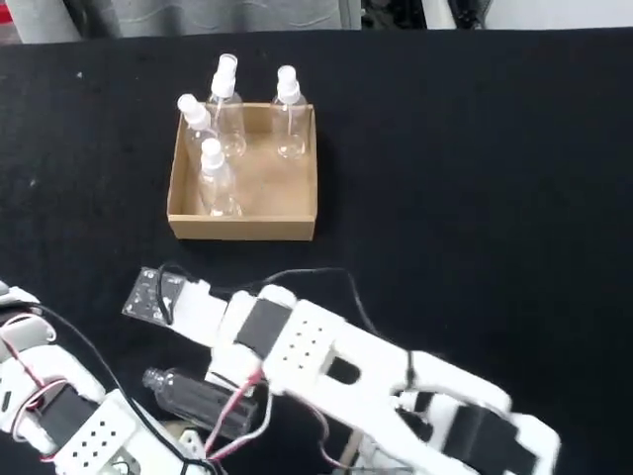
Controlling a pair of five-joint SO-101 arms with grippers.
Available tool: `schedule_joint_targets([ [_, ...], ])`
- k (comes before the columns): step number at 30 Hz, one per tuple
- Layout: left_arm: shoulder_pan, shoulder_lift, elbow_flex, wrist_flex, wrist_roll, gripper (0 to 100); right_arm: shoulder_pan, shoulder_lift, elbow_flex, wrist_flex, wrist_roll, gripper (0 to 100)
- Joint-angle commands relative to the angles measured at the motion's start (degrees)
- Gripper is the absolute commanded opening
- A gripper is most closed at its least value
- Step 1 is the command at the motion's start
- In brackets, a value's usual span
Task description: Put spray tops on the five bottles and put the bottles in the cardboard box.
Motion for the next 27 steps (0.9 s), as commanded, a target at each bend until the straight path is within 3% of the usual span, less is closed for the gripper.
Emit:
schedule_joint_targets([
  [1, -0.5, -0.5, 0.7, -1.3, 0.3, 13, 0.9, -7.0, -0.1, -0.5, -0.9, 36.4],
  [6, -0.3, -0.5, 0.7, -1.3, 0.3, 13, -2.9, -10.8, 2.9, -3.1, -6.4, 36.4],
  [14, -1.9, -0.5, 0.6, -1.8, 0.4, 13, -11.3, -8.7, 5.5, -6.9, -7.1, 36.4],
  [19, -5.8, -0.4, 1.1, -4.7, 0.5, 13, -13.2, -6.0, 7.5, -12.3, -7.1, 36.4],
  [27, -6.1, -0.4, 1.1, -4.9, 0.5, 13, -13.0, -0.1, 7.3, -15.3, -6.9, 36.4],
])
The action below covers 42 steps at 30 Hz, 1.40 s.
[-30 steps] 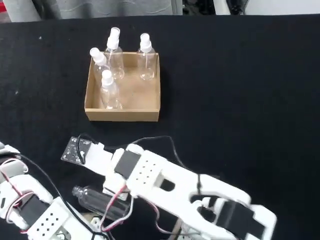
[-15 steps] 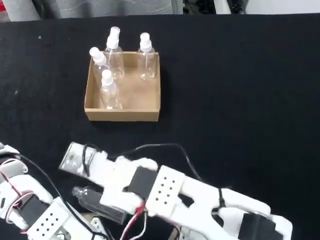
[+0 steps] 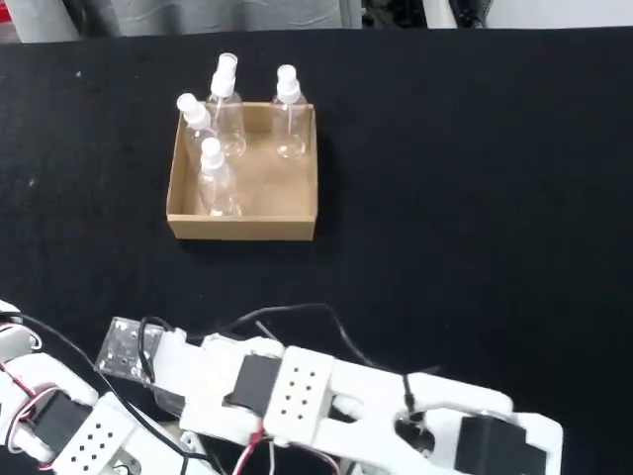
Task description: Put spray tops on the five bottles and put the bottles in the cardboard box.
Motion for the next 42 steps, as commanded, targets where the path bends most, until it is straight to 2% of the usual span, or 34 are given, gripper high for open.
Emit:
schedule_joint_targets([
  [1, -0.5, -0.4, 1.1, -1.7, 0.4, 13, -0.8, 2.0, -0.5, -1.7, -0.1, 36.4],
  [7, -0.5, -0.4, 1.1, -1.7, 0.4, 13, 0.4, 4.5, -0.5, -3.8, 0.1, 36.4],
  [16, -0.5, -0.4, 1.1, -1.7, 0.4, 13, 6.9, 7.6, -2.3, -3.7, 0.2, 36.4],
  [22, -0.4, -0.4, 1.1, -1.7, 0.4, 13, 8.4, 3.2, -2.3, -1.0, 0.2, 36.4],
  [29, -0.3, -0.4, 1.1, -1.7, 0.4, 13, 13.5, -5.7, -2.9, 4.7, -0.3, 36.4],
  [33, -0.1, -0.4, 1.1, -1.7, 0.4, 13, 12.7, -9.8, -5.5, 9.8, -0.4, 36.4],
  [39, -0.4, -0.4, 1.1, -1.8, 0.4, 13, 8.4, -10.8, -5.8, 10.1, -0.4, 36.4],
  [42, -0.5, -0.4, 1.1, -1.8, 0.4, 13, 6.2, -10.8, -5.7, 10.1, -4.0, 36.5],
])
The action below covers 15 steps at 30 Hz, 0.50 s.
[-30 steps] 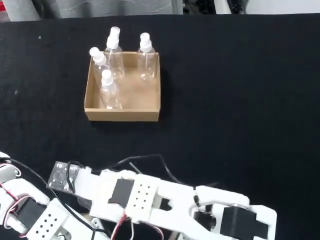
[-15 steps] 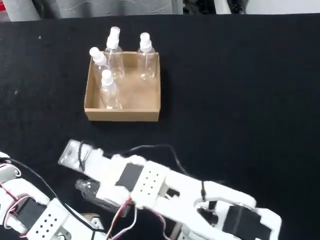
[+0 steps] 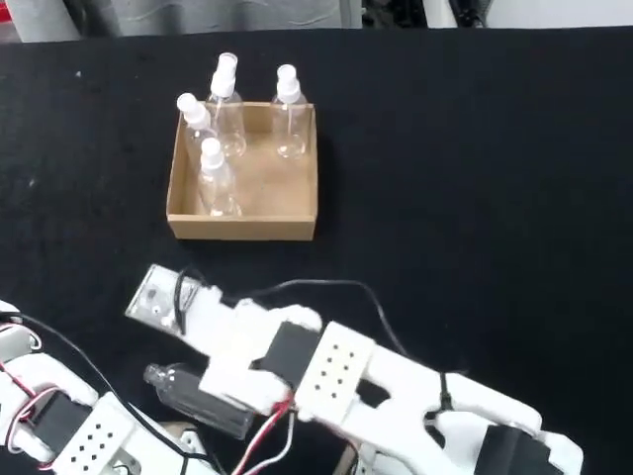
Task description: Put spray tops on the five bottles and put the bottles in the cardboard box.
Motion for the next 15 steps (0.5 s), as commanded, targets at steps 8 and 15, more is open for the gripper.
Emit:
schedule_joint_targets([
  [8, -2.7, -0.4, 1.1, -1.8, 0.4, 13, -8.7, -2.7, 0.0, -2.7, -8.8, 36.6],
  [15, -3.3, -0.4, 1.1, -1.8, 0.4, 13, -11.2, -2.7, 6.1, -10.9, -8.7, 36.4],
])
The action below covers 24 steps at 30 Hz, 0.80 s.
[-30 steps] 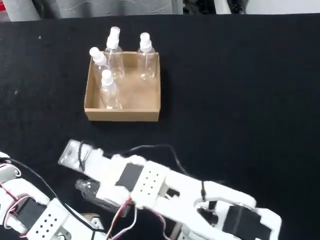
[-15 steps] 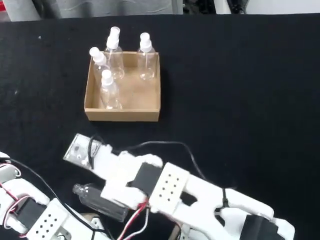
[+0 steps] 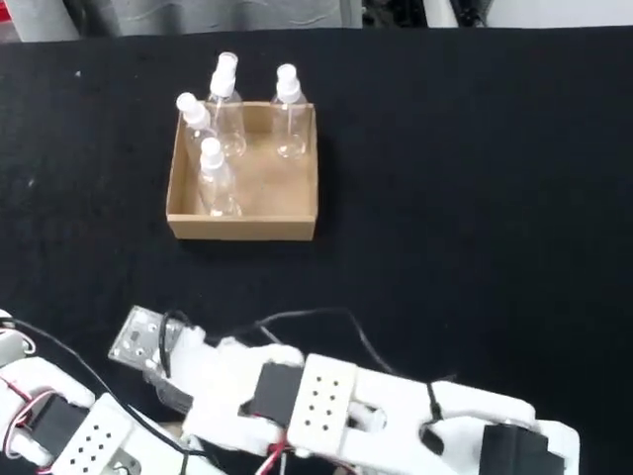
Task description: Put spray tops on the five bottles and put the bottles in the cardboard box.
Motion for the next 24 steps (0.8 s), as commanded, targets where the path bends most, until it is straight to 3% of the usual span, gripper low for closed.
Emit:
schedule_joint_targets([
  [1, -0.7, -0.4, 1.1, -1.4, 0.4, 13, -1.4, -2.7, 1.4, -4.7, -0.4, 36.4],
  [20, -0.7, -0.4, 1.1, -1.2, 0.4, 13, 0.0, 15.3, -1.6, -6.4, 2.7, 36.3],
  [24, -0.7, -0.4, 1.1, -1.2, 0.4, 13, 0.0, 15.5, -2.0, -6.5, 3.3, 27.9],
])
